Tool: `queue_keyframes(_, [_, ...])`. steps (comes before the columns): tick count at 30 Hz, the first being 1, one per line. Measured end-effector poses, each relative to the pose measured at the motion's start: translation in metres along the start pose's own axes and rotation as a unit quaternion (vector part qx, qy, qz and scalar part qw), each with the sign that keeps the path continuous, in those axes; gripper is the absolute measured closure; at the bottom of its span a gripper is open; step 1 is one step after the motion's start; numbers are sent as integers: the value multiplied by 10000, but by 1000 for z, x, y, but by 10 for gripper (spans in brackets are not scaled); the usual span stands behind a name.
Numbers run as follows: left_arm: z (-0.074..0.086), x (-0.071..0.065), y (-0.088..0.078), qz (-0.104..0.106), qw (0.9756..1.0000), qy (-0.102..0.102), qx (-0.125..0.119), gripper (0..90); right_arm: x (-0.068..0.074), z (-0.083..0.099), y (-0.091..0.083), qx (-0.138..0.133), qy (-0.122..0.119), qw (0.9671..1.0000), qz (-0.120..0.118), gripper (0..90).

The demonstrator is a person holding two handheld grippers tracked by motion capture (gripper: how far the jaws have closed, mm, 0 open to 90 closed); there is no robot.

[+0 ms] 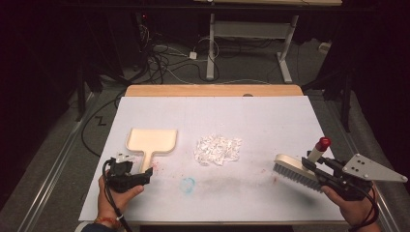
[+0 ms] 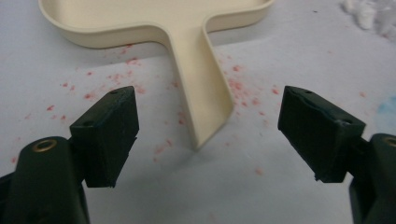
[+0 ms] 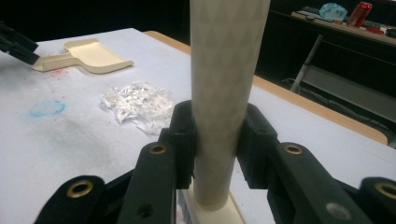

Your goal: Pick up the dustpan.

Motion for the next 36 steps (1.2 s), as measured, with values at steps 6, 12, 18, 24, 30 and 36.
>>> queue_keyframes(6, [-16,6,31,22,9994,-3,333,262,-1,2,5,55,19,10000,44,710])
queue_keyframes(12, [-26,12,42,-159,9992,219,291,401,-3,4,7,58,30,9999,77,710])
queue_keyframes(18, [-29,11,44,-138,9981,556,226,626,-3,5,9,97,66,9999,65,710])
queue_keyframes(24, [-32,12,42,-131,9975,621,299,633,-1,5,11,130,81,9999,14,710])
queue_keyframes(30, [-37,10,26,-41,9956,892,289,634,-2,5,10,129,88,9999,-2,710])
queue_keyframes(36, [-32,-5,2,10,9890,1438,345,635,-4,6,10,79,139,9999,38,710])
Point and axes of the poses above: each handheld gripper's, and its own axes: y roughly forward along the jaws, z roughly out of its underside, x roughly to its left, the point moved 3 cm from there along y, roughly forward along the jaws, and after that the axes turned 12 degrees about y, right-handed, at the moved point
